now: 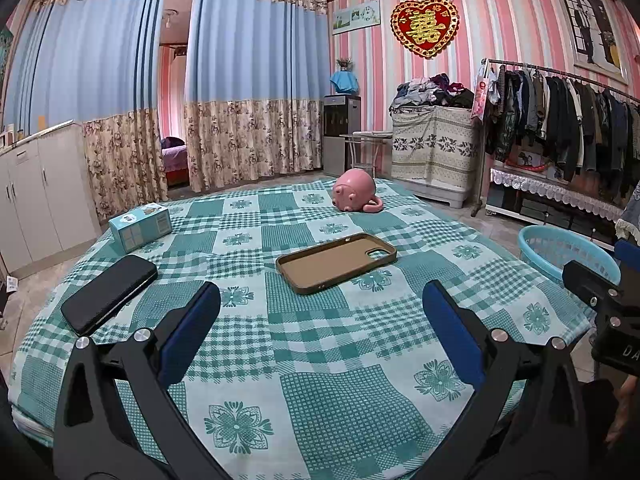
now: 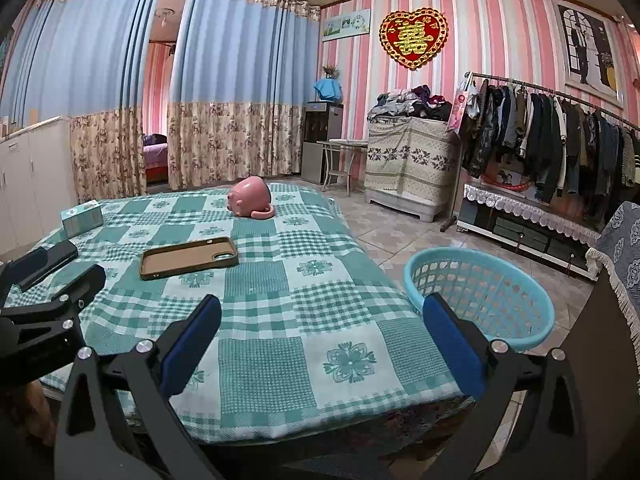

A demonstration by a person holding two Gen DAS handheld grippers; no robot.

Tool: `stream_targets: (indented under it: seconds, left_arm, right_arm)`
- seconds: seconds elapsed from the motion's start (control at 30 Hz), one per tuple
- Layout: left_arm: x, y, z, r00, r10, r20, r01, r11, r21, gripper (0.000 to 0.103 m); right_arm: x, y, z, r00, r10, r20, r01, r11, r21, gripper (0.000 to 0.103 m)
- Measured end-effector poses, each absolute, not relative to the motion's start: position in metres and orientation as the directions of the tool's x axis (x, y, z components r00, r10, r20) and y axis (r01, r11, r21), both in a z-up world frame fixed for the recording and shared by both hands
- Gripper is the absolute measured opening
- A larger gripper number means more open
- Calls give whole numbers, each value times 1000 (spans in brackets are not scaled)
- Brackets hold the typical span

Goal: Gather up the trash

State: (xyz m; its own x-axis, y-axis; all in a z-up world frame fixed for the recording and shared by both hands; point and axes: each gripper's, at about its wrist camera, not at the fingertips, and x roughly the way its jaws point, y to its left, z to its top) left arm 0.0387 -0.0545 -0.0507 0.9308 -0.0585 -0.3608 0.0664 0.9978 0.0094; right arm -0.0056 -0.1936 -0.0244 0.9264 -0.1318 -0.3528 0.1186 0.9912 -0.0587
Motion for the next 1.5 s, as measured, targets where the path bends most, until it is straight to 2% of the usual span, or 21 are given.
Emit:
stream_targets:
  seconds: [0.63, 1.5]
  left_arm:
    - [40, -54, -52, 927, -51, -373, 58, 998, 9, 98]
    - [38, -52, -53, 927, 39, -373, -33, 999, 23, 98]
  right_arm:
    - [-7, -196, -26, 929, -135, -343, 122, 991, -58, 99]
    - [-7, -197, -25, 930, -139, -339, 128, 990, -56, 99]
